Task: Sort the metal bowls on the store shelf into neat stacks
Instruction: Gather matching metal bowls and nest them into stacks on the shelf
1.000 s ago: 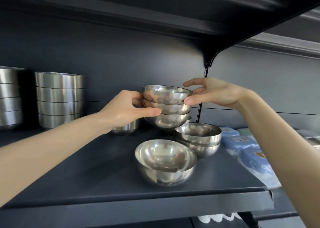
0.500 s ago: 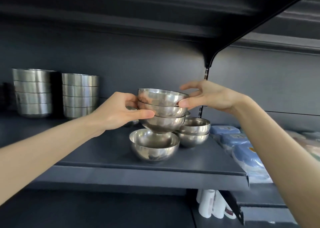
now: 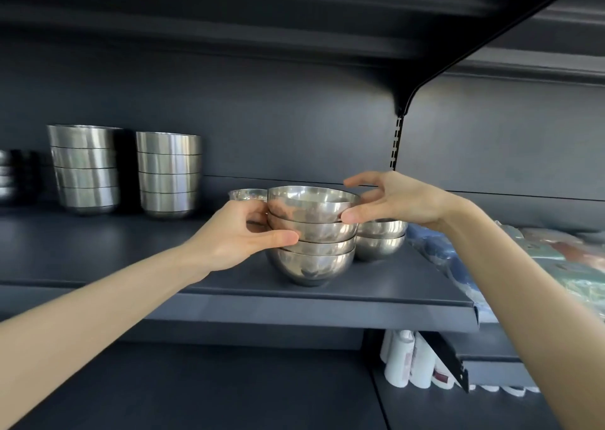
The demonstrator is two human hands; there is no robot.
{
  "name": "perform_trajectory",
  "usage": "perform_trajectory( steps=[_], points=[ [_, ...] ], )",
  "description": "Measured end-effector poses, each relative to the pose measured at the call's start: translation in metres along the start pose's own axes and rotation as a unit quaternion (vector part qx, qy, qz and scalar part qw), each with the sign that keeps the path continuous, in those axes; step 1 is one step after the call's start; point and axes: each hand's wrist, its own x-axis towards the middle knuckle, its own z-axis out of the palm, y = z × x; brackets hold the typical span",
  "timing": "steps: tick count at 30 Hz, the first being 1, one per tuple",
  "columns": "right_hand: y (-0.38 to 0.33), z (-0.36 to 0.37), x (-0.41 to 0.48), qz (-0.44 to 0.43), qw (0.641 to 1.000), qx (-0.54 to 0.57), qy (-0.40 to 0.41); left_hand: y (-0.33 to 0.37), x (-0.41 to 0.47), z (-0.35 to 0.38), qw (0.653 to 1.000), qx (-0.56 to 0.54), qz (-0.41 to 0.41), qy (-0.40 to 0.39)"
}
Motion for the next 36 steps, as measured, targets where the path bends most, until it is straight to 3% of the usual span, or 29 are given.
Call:
perform_trajectory(
  steps=[12,25,36],
  points=[
    [-0.003,0.016,-0.011,0.02,0.998,0.018,0.051,-0.009,-0.006,0.002,0.999,-0.038,0.006,-0.028],
    [-0.006,0.02,-0.015,0.023,0.998,0.025,0.054,-0.014,-0.003,-0.002,0.998,-0.048,0.025,-0.039],
    [-0.002,0.034,-0.027,0.009,0.994,0.061,0.085,-0.005,-0.006,0.009,0.993,-0.105,0.034,0.032]
  ],
)
